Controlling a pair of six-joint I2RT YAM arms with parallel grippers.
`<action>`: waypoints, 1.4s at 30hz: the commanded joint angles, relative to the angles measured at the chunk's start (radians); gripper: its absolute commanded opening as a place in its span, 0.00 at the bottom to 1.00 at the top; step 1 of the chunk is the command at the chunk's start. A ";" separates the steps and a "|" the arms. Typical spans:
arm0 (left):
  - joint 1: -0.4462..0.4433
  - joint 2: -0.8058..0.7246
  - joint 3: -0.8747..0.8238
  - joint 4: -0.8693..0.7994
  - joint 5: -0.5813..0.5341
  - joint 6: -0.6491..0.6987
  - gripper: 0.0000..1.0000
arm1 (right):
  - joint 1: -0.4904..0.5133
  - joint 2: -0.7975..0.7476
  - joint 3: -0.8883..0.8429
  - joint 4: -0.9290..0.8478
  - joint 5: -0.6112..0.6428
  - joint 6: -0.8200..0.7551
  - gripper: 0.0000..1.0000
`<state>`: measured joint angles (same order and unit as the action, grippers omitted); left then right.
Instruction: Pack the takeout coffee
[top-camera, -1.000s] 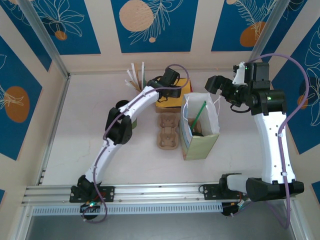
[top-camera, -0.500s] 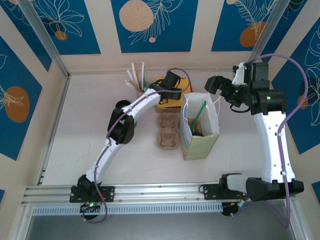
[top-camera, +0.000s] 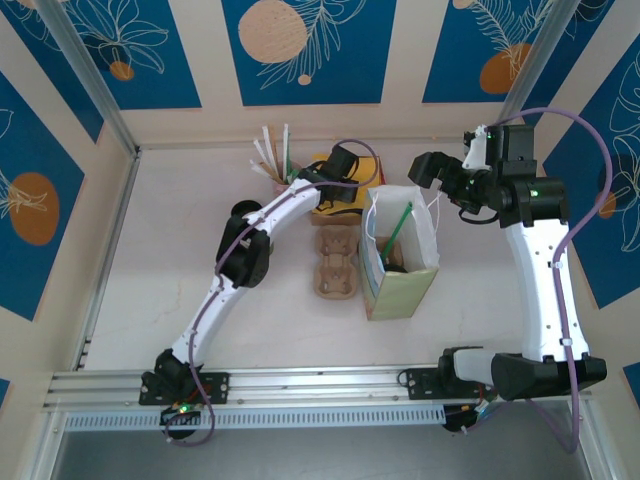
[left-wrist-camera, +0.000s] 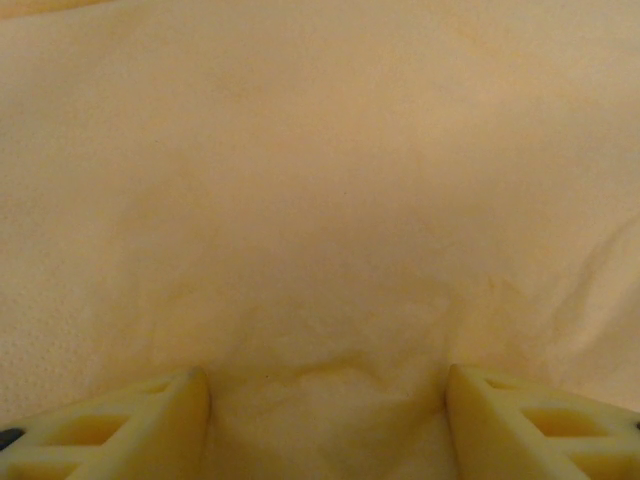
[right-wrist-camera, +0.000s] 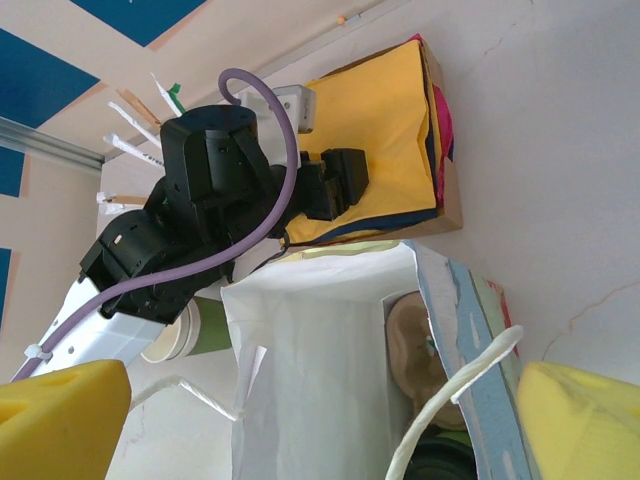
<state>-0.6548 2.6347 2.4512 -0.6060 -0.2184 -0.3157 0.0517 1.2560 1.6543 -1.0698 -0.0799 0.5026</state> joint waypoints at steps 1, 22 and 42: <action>0.014 0.031 0.028 -0.024 0.006 0.006 0.61 | -0.004 0.003 -0.011 -0.005 -0.020 0.002 0.99; 0.020 -0.045 0.028 -0.055 -0.015 0.023 0.26 | -0.005 -0.004 -0.021 0.001 -0.031 0.022 0.99; 0.025 -0.107 0.028 -0.064 0.002 0.029 0.09 | 0.028 -0.003 -0.018 0.005 -0.013 0.045 0.99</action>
<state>-0.6430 2.5664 2.4546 -0.6437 -0.2180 -0.2970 0.0715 1.2606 1.6394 -1.0626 -0.0864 0.5335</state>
